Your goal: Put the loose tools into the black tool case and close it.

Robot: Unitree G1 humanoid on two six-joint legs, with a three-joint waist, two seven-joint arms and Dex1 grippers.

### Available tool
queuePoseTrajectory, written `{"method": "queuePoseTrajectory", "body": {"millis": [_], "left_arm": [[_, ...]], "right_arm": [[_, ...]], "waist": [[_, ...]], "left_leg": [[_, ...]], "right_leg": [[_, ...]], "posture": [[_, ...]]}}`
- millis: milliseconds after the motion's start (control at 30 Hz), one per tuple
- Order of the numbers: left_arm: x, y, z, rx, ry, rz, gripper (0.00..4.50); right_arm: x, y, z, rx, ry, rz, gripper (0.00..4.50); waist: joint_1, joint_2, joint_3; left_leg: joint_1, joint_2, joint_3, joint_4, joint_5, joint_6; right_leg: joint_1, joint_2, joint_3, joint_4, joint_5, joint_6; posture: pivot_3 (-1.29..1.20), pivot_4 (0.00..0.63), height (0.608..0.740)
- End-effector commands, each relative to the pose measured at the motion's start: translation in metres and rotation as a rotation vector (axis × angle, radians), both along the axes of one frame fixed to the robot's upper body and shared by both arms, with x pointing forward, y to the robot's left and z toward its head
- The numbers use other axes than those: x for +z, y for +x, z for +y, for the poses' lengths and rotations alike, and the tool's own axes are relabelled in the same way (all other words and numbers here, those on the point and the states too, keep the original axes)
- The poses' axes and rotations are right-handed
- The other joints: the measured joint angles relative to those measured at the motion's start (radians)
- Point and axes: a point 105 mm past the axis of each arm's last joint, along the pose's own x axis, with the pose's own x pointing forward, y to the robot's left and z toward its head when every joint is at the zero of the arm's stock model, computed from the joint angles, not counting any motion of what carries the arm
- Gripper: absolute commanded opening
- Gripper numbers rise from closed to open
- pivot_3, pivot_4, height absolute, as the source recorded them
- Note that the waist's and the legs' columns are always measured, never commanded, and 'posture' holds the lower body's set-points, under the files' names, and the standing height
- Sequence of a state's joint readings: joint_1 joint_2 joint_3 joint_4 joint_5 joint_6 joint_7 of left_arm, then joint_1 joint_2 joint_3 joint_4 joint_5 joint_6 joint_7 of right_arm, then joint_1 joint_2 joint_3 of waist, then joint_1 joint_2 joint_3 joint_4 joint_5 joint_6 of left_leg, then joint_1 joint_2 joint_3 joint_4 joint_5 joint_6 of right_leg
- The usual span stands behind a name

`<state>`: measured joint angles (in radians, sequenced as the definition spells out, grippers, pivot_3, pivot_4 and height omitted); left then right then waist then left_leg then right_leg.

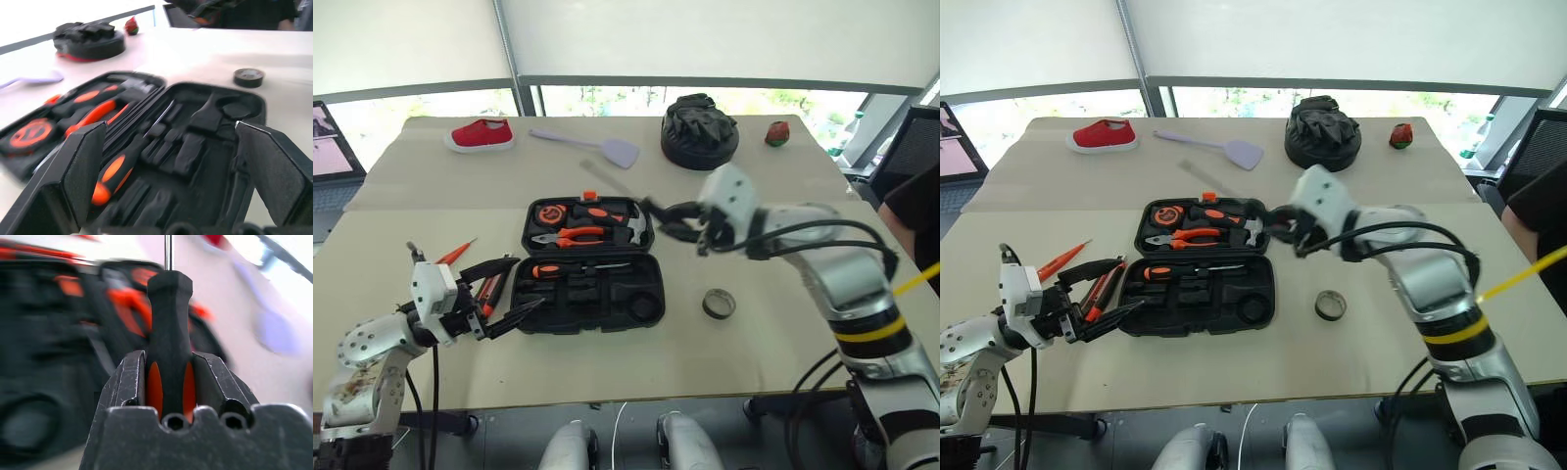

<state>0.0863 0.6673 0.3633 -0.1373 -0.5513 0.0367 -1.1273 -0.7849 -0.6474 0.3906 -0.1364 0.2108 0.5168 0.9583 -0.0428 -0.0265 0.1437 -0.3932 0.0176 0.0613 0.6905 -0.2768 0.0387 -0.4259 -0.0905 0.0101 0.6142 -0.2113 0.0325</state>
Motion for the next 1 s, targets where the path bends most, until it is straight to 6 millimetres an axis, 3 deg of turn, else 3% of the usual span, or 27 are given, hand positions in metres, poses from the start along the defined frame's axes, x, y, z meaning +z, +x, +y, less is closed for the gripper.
{"method": "queuePoseTrajectory", "body": {"millis": [33,200,500,800,867,967,1000], "left_arm": [[0.002,-0.007,0.008,0.029,0.024,-0.024,4.5],[-0.001,-0.018,0.007,0.018,0.048,-0.007,4.5],[0.003,-0.018,-0.002,-0.009,0.059,-0.005,4.5],[0.007,-0.016,0.0,0.009,0.057,-0.019,4.5],[0.007,-0.016,0.001,0.011,0.057,-0.017,4.5],[0.006,-0.017,0.001,0.017,0.057,-0.015,4.5],[0.005,-0.017,0.001,0.017,0.056,-0.014,4.5]], "right_arm": [[-0.008,-0.004,0.016,0.105,-0.126,-0.013,1.15],[-0.034,0.012,0.018,0.061,-0.32,-0.015,1.15],[-0.042,0.021,0.017,0.082,-0.427,-0.046,1.15],[-0.04,0.021,0.029,0.119,-0.404,-0.069,1.15],[-0.038,0.02,0.032,0.131,-0.379,-0.065,2.13],[-0.02,0.018,0.039,0.155,-0.274,-0.066,2.96],[-0.015,0.017,0.039,0.161,-0.254,-0.057,2.96]], "waist": [[0.007,0.0,0.0],[0.023,0.0,0.001],[0.028,0.0,0.001],[0.028,0.0,0.001],[0.027,0.0,0.001],[0.026,0.0,0.001],[0.025,0.0,0.001]], "left_leg": [[-0.001,-0.001,0.0,0.0,0.0,0.0],[-0.005,-0.002,0.0,0.003,0.0,0.0],[-0.007,-0.002,0.0,0.002,0.001,-0.002],[-0.007,-0.002,0.001,0.002,0.001,-0.002],[-0.007,-0.001,0.001,0.002,0.001,-0.002],[-0.007,-0.002,0.001,0.002,0.001,-0.002],[-0.007,-0.001,0.001,0.002,0.001,-0.002]], "right_leg": [[0.0,-0.001,0.0,0.0,0.0,0.0],[-0.003,-0.005,-0.002,-0.001,0.002,0.001],[-0.007,-0.004,-0.004,0.001,0.003,-0.001],[-0.008,-0.004,-0.004,0.001,0.003,-0.001],[-0.008,-0.003,-0.003,0.002,0.003,-0.001],[-0.009,-0.003,-0.003,0.003,0.003,-0.001],[-0.009,-0.003,-0.003,0.003,0.003,-0.001]], "posture": [[0.0,0.15,0.74],[0.0,0.15,0.74],[0.0,0.15,0.74],[0.0,0.15,0.74],[0.0,0.15,0.74],[0.0,0.15,0.74],[0.0,0.15,0.74]]}}
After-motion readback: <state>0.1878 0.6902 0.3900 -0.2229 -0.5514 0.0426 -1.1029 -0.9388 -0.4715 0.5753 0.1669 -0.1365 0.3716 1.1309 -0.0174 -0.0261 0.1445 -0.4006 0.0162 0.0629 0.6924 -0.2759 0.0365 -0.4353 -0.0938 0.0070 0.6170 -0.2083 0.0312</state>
